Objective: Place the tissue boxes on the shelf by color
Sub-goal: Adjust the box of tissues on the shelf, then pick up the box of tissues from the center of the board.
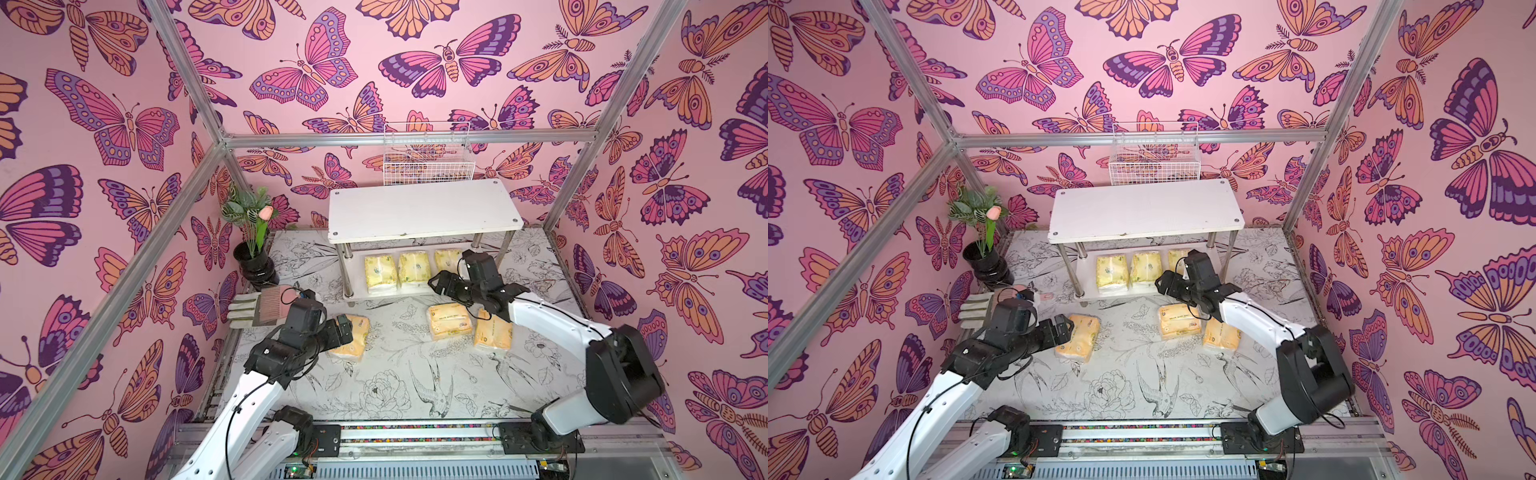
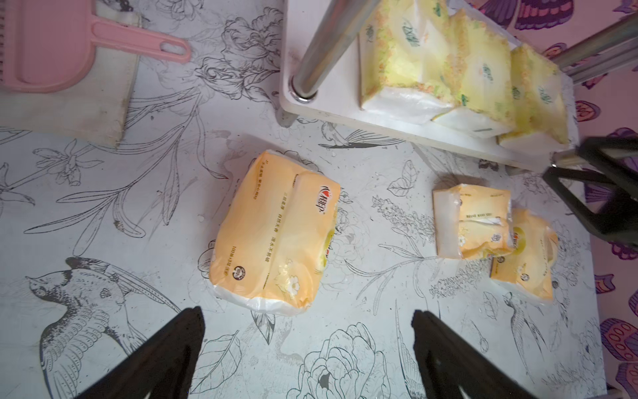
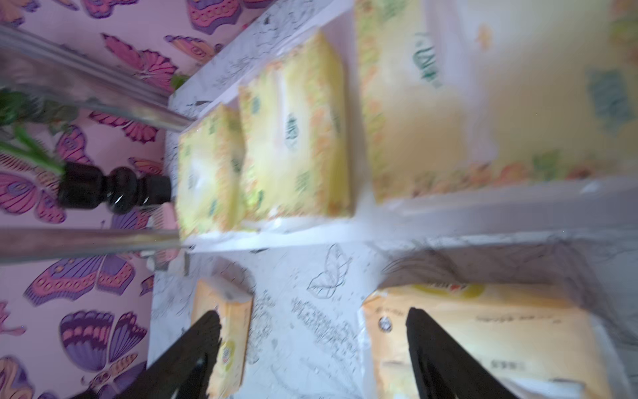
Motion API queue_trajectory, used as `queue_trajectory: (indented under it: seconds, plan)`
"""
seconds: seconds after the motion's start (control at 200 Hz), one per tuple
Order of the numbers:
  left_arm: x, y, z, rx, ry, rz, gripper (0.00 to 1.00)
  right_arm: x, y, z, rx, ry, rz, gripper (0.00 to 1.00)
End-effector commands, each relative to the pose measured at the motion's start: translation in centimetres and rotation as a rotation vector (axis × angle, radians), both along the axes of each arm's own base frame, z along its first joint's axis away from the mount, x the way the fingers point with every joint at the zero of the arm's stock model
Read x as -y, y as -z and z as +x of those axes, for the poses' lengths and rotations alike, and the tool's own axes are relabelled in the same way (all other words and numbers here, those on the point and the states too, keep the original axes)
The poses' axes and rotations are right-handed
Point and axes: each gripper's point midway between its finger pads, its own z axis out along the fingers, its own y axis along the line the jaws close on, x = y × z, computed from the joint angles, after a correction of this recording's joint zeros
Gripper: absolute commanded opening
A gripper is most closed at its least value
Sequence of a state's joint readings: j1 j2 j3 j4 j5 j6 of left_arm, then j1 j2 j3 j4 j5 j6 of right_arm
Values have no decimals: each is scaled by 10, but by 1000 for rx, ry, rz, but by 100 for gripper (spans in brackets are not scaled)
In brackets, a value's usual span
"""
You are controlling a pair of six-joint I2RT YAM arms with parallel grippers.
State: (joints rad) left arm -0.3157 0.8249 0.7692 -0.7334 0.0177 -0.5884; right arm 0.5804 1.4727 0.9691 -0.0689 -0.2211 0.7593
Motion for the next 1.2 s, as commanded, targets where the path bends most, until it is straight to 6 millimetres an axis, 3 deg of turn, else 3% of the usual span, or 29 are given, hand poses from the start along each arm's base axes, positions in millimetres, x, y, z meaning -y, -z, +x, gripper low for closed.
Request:
queue_trajectory:
  seconds: [0.0,0.215,0.345,0.365,0.521,0.826,1.197]
  plan:
    - [-16,14,7,-47,-41,49,100,-23,-6,-33,35,-74,48,88]
    - [-21,35,20,-103,-73,23,100,-70,23,-78,52,-158,116,88]
    - [-19,49,25,-138,-100,-12,100,-103,41,-95,47,-200,177,88]
    - [-18,52,26,-144,-106,-17,100,-110,54,-98,30,-209,168,88]
    - [-15,73,27,-204,-147,-49,100,-137,73,-108,12,-244,203,88]
    - [-15,111,31,-204,-197,-84,100,-152,92,-119,-41,-269,230,88]
    - [36,116,26,-162,-25,-256,100,-160,101,-121,-87,-296,233,89]
